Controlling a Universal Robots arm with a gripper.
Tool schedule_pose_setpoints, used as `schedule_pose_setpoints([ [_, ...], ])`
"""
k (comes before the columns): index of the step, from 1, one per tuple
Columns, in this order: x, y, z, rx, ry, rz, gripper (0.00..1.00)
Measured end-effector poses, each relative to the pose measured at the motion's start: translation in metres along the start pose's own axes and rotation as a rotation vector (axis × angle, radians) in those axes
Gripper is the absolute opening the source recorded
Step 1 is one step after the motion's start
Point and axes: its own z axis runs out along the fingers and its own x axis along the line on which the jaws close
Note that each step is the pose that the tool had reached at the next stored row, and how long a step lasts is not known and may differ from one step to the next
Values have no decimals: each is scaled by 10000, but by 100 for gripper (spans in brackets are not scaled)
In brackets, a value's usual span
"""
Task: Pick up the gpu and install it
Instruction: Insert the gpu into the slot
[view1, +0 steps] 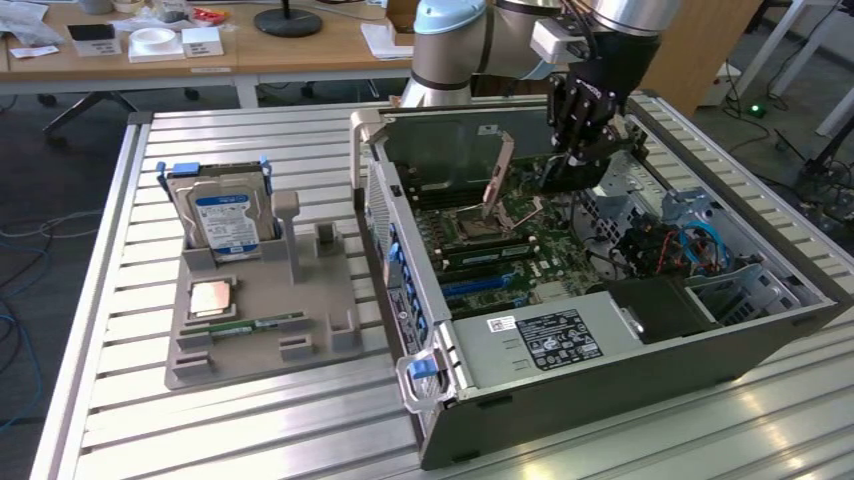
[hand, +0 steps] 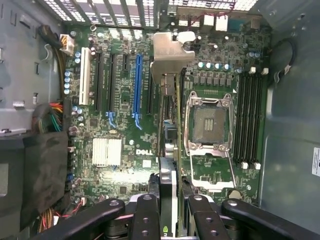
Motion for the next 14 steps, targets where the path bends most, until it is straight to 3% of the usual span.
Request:
schedule_pose_setpoints([
  [5,0,33,18,10,-6,212,26],
  [14,1,141,111,113,-7,345,26],
])
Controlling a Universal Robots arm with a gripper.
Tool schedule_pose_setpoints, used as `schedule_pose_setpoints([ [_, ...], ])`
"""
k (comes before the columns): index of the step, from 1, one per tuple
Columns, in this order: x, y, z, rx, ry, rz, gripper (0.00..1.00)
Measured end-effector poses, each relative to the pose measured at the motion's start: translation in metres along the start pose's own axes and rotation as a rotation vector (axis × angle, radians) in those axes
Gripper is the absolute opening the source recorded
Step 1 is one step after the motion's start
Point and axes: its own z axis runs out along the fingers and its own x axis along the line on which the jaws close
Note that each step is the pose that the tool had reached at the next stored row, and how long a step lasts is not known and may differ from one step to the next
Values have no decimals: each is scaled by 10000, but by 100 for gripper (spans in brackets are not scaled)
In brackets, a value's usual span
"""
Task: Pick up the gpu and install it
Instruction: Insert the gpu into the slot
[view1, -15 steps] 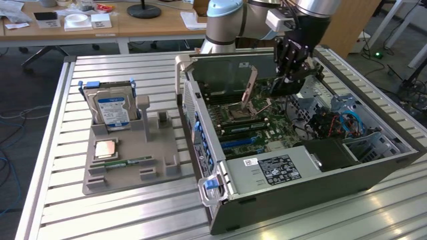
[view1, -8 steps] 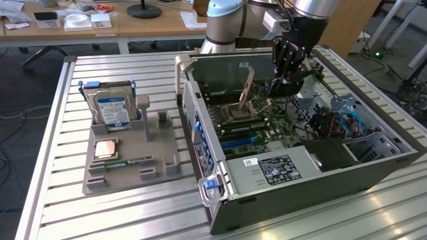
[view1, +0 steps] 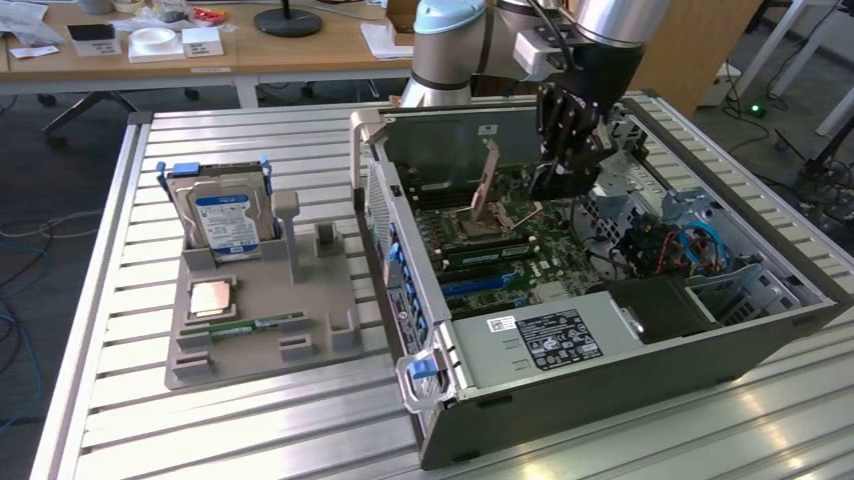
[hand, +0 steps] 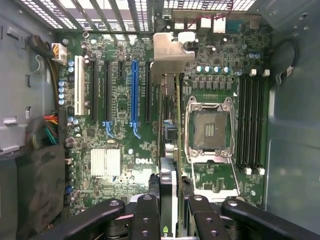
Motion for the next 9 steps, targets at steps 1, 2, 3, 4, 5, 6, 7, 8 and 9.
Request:
schedule_pose_setpoints([
  [1,0,4,9,1,0,16,26],
  [2,1,8,17,1,-1,32,26],
  [3,2,12,25,2,-1,46,26],
  [4,4,17,32,3,0,56,26],
  [5,7,22,41,8,-1,68,26],
  [6,10,28,50,13,-1,79,26],
  [7,14,34,58,18,-1,91,26],
  [8,19,39,65,21,0,104,26],
  [9,27,42,71,23,1,116,26],
])
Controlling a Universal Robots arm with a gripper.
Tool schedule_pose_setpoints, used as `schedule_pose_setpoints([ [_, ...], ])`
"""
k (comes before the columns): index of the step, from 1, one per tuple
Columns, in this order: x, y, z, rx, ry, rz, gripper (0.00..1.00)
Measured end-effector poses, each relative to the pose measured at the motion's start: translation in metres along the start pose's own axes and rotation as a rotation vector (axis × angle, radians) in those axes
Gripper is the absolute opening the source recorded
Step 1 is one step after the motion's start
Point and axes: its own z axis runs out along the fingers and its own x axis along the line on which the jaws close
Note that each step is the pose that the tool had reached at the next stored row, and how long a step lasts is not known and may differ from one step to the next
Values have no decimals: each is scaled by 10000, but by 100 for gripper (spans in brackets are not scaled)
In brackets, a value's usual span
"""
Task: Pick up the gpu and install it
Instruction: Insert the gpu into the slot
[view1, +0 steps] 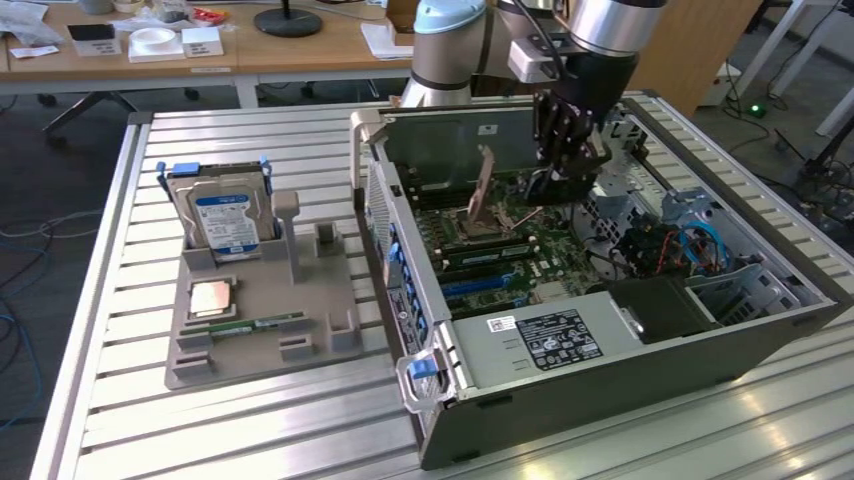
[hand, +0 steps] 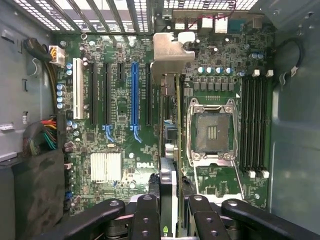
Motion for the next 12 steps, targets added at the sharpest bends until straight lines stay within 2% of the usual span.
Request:
schedule_pose_setpoints([
  [5,49,7,18,2,-4,66,26],
  [12,49,7,18,2,-3,67,26],
])
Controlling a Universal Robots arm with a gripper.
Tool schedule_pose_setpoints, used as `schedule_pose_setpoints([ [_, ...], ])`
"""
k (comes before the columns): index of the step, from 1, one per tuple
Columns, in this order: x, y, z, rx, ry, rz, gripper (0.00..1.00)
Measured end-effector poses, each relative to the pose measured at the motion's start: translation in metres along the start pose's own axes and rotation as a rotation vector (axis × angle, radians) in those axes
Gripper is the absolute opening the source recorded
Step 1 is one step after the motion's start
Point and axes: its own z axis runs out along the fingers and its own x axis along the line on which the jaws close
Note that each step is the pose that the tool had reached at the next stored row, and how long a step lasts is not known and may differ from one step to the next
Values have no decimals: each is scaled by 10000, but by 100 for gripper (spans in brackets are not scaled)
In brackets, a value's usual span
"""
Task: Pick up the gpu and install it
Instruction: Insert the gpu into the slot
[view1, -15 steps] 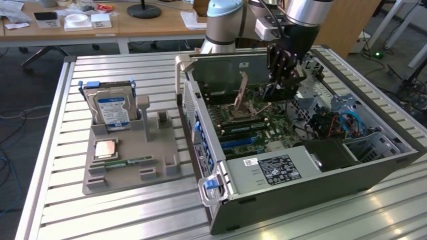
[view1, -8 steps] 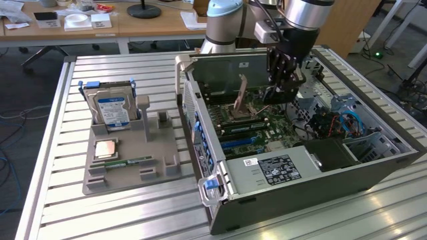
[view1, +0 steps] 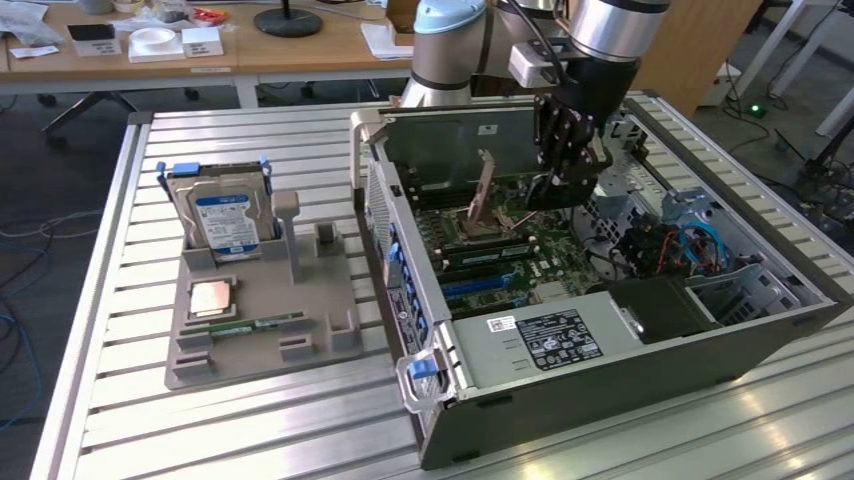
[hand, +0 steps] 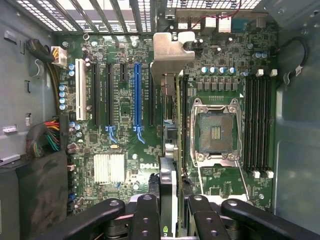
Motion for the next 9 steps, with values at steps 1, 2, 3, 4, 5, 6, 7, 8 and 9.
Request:
schedule_pose_setpoints([
  [1,3,0,0,1,0,-1,26],
  [2,8,0,0,0,0,-1,26],
  [3,15,-1,0,0,0,-2,26],
  [4,21,-1,0,0,0,-1,26],
  [5,27,0,0,0,0,0,26],
  [6,34,-1,0,1,-1,0,26],
  [7,40,-1,0,1,-1,0,26],
  [8,43,-1,0,1,-1,1,26],
  [9,42,-1,0,1,-1,1,26],
])
